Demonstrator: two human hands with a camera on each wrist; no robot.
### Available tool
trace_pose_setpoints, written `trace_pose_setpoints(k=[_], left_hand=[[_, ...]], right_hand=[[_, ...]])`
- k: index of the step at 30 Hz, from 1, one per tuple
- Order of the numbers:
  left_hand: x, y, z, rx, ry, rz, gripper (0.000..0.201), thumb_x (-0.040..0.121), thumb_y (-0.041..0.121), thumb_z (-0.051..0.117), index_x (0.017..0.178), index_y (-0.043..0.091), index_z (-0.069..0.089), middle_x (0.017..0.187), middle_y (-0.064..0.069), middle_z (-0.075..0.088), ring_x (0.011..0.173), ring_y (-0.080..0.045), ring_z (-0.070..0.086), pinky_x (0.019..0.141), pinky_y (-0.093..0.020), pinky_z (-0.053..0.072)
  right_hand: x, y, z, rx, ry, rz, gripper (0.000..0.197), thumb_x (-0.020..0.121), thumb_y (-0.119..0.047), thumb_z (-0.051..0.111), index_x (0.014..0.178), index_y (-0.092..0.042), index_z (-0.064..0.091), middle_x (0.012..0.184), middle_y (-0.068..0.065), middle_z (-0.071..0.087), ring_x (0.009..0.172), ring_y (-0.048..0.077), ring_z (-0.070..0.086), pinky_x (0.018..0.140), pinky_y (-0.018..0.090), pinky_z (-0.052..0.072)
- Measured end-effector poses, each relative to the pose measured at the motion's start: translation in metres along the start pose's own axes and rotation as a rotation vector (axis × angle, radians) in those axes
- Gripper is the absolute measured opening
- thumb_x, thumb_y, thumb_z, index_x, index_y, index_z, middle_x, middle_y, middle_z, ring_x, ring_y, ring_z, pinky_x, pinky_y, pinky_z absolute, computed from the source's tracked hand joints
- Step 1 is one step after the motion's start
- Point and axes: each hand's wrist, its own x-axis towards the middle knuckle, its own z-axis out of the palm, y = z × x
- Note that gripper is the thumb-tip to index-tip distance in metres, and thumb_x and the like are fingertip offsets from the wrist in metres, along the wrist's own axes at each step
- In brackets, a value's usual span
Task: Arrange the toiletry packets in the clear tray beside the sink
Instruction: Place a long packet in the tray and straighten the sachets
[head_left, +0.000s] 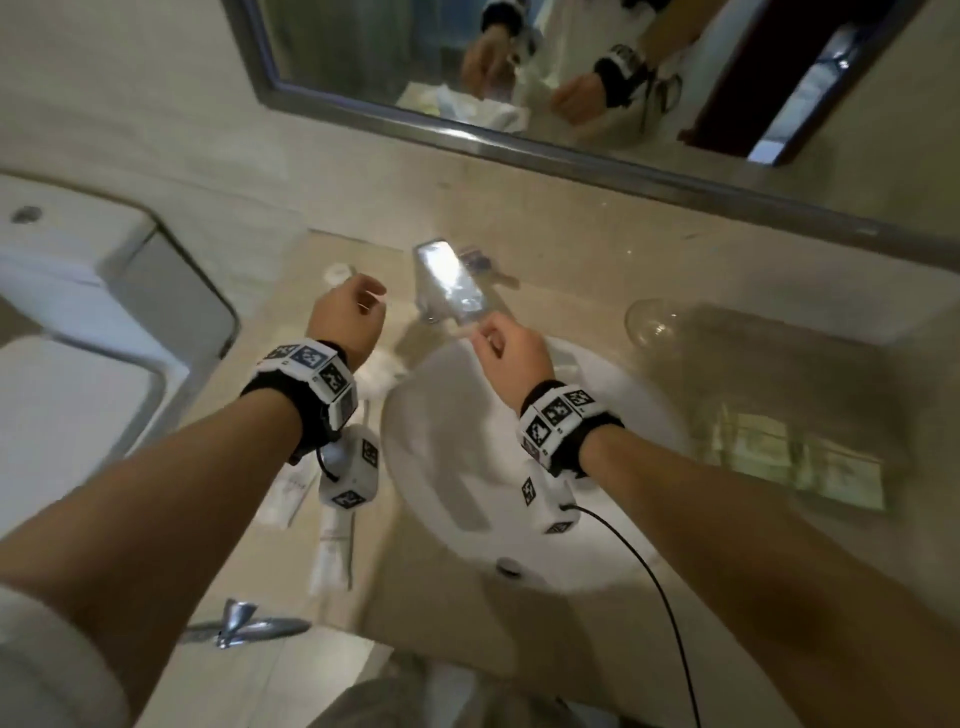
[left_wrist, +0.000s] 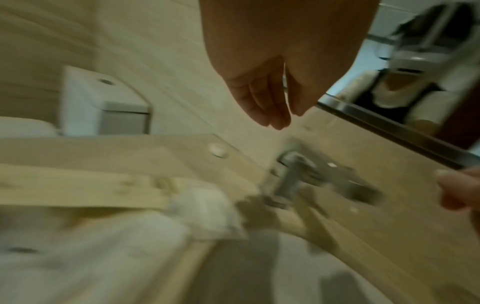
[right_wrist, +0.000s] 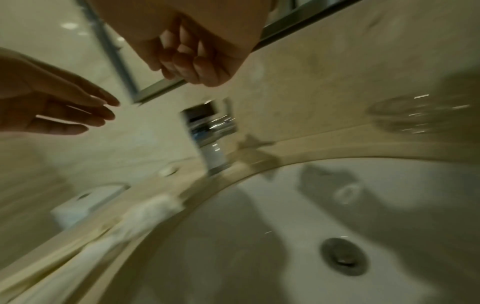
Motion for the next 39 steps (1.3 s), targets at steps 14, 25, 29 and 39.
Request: trace_pose_setpoints(k=[14,25,29,39], left_hand=[[-0.02,-0.171,-0.081,0.217,-0.286,-0.351,0.05,0.084,0.022,0.065,0.128,0.007,0.048,0.127,-0.017,0.055,0.116,-0.034,0.054,0.096,-0.038,0.044],[-0.02,-0.211,-0.08,0.452,-0.524,-0.333,0.075,0.073,0.035,0.076,0.136,0.016,0.039,0.135,-0.013,0.049,0.123,-0.034,0.046,0.1,-0.036,0.039],[-0.017,-0.208,-0.079,0.482,-0.512,-0.329,0.061,0.076,0.032,0.073,0.128,0.011,0.048,0.129,-0.013,0.053,0.119,-0.032,0.049,0.096,-0.033,0.041],[-0.01,-0.206,-0.089,0.198,-0.273,-0.334,0.024,0.084,0.016,0.063,0.106,0.008,0.056,0.114,-0.017,0.062,0.105,-0.033,0.056,0.087,-0.036,0.043]], right_hand=[[0.015,-0.074,0.162,-0.197,-0.412,-0.198,0.017,0.093,-0.019,0.053,0.103,-0.007,0.061,0.099,0.007,0.061,0.093,0.023,0.057,0.081,0.03,0.045],[0.037,-0.075,0.216,-0.635,-0.648,-0.423,0.054,0.09,-0.021,0.057,0.14,-0.021,0.037,0.146,-0.001,0.039,0.137,0.022,0.03,0.112,0.038,0.023],[0.041,-0.073,0.225,-0.763,-0.632,-0.488,0.05,0.089,-0.027,0.059,0.136,-0.021,0.041,0.138,0.002,0.043,0.13,0.024,0.035,0.111,0.042,0.024],[0.054,-0.084,0.22,-0.631,-0.519,-0.519,0.024,0.094,-0.019,0.048,0.116,-0.018,0.056,0.117,0.001,0.058,0.115,0.022,0.045,0.107,0.035,0.026]])
